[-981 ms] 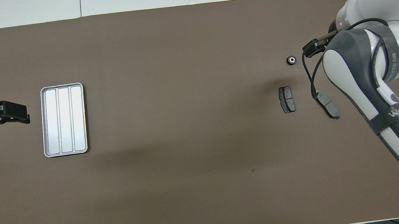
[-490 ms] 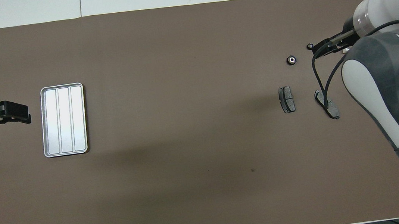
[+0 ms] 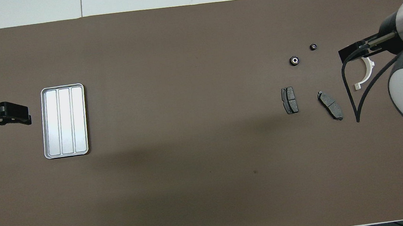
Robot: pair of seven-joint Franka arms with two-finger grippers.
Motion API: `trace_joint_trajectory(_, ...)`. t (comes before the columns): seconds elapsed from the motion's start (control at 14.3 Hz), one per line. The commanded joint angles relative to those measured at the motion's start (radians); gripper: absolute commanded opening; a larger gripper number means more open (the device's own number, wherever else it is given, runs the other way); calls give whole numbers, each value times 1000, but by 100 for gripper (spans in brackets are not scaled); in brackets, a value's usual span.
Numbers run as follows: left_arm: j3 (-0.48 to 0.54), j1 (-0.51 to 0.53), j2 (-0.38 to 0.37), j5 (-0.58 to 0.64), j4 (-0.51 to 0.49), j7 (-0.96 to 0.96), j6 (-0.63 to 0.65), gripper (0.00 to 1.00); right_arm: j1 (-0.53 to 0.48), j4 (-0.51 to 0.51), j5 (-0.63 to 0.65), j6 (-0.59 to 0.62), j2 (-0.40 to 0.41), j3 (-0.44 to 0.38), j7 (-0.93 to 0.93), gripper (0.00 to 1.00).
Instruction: Place bearing gear from tray to pile
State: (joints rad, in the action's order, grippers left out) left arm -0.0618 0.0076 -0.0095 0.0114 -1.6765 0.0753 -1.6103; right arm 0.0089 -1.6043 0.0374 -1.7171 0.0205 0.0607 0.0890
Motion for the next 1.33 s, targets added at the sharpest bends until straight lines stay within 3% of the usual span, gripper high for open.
trace_joint_trajectory(0.0, 13, -17, -20, -1, -15, -8, 10, 100, -53, -140, -75, 7, -141, 10, -8, 100)
trace_joint_trajectory(0.21, 14, -17, -20, -1, -15, -8, 9, 100, -69, -138, -82, 79, -194, 8, -12, 100)
trace_joint_trajectory(1.26, 10, -15, -29, -1, -20, -6, 9, 100, -66, -106, -70, 116, -182, -13, -109, 100)
